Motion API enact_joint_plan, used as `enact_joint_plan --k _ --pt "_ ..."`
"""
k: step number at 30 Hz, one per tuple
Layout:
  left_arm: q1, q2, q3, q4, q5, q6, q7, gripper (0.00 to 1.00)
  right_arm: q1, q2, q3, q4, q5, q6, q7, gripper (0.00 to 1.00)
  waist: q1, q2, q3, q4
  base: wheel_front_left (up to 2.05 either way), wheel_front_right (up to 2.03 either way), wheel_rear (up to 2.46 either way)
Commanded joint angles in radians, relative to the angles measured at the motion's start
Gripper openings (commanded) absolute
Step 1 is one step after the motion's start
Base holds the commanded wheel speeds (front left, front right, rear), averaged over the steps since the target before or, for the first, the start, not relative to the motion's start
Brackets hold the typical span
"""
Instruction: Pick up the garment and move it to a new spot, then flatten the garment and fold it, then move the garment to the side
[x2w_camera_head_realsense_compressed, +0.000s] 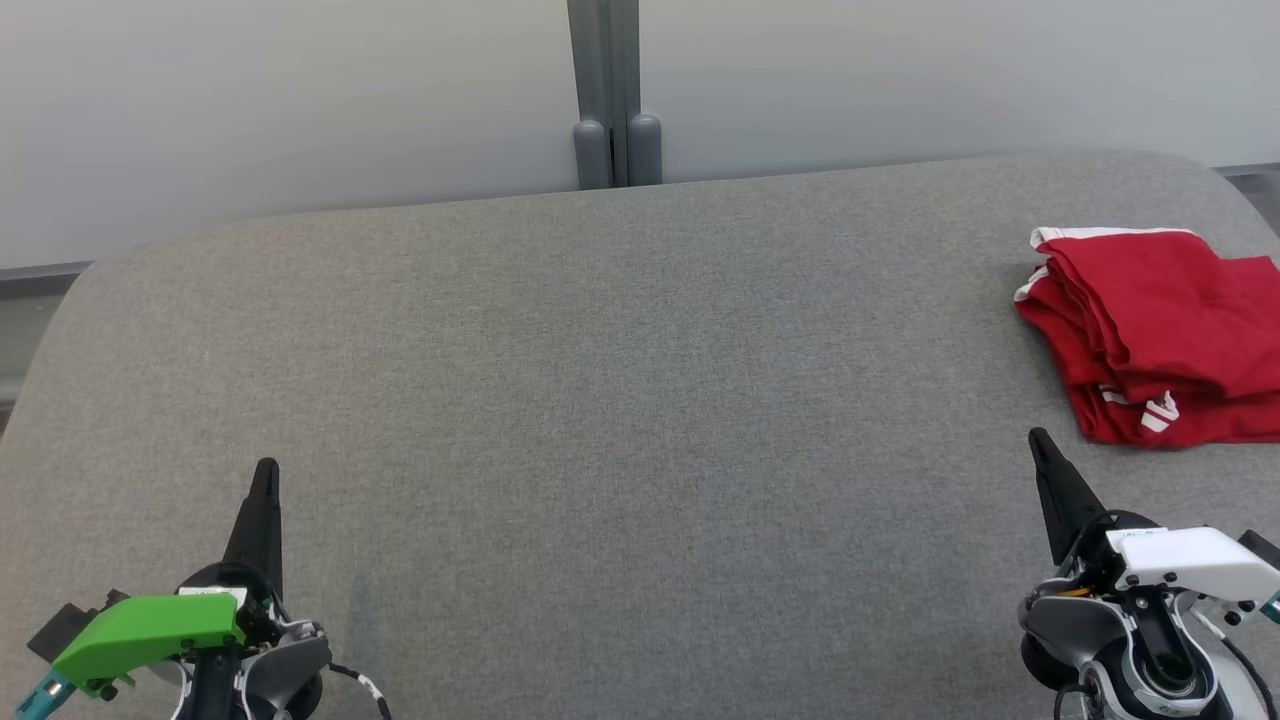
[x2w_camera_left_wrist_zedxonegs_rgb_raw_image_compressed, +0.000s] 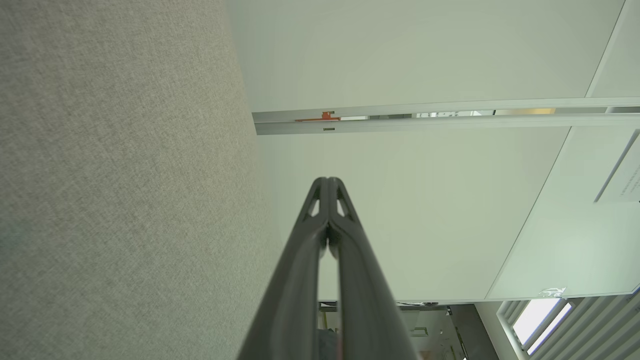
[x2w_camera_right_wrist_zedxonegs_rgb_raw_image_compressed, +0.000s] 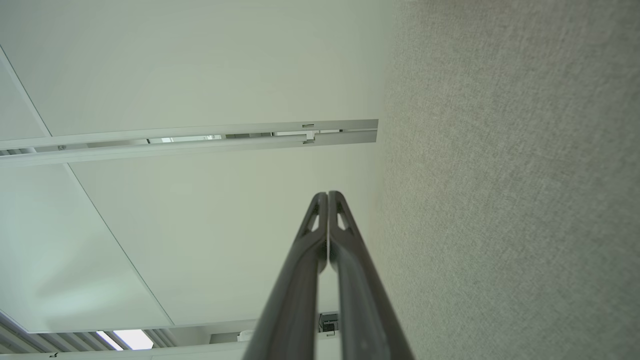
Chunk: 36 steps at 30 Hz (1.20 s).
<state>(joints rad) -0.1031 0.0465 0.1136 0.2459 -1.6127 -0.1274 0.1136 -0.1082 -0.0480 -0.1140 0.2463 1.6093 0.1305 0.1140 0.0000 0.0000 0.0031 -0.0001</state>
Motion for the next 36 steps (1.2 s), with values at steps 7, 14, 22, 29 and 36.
enact_joint_plan --k 7,14,22,29,36 --pt "-0.011 0.007 0.002 -0.002 -0.001 -0.006 0.004 0.00 0.000 -0.004 -0.002 -0.005 0.007 0.000 0.003 0.00 0.0000 0.0000 0.000 0.000 0.00 0.00 0.00" --pt "-0.011 0.007 0.002 -0.002 -0.001 -0.006 0.004 0.00 0.000 -0.004 -0.002 -0.005 0.007 0.001 0.003 0.00 0.0000 0.0000 0.000 0.000 0.00 0.00 0.00" --pt "-0.011 0.007 0.002 -0.002 -0.001 -0.006 0.004 0.00 0.000 -0.004 -0.001 -0.005 0.007 0.000 0.003 0.00 0.0000 0.0000 0.000 0.000 0.00 0.00 0.00" --pt "-0.011 0.007 0.002 -0.002 -0.001 -0.006 0.004 0.00 0.000 -0.004 -0.002 -0.005 0.007 0.000 0.003 0.00 0.0000 0.0000 0.000 0.000 0.00 0.00 0.00" --pt "-0.011 0.007 0.002 -0.002 -0.001 -0.006 0.004 0.00 0.000 -0.004 -0.002 -0.005 0.007 0.000 0.003 0.00 0.0000 0.0000 0.000 0.000 0.00 0.00 0.00"
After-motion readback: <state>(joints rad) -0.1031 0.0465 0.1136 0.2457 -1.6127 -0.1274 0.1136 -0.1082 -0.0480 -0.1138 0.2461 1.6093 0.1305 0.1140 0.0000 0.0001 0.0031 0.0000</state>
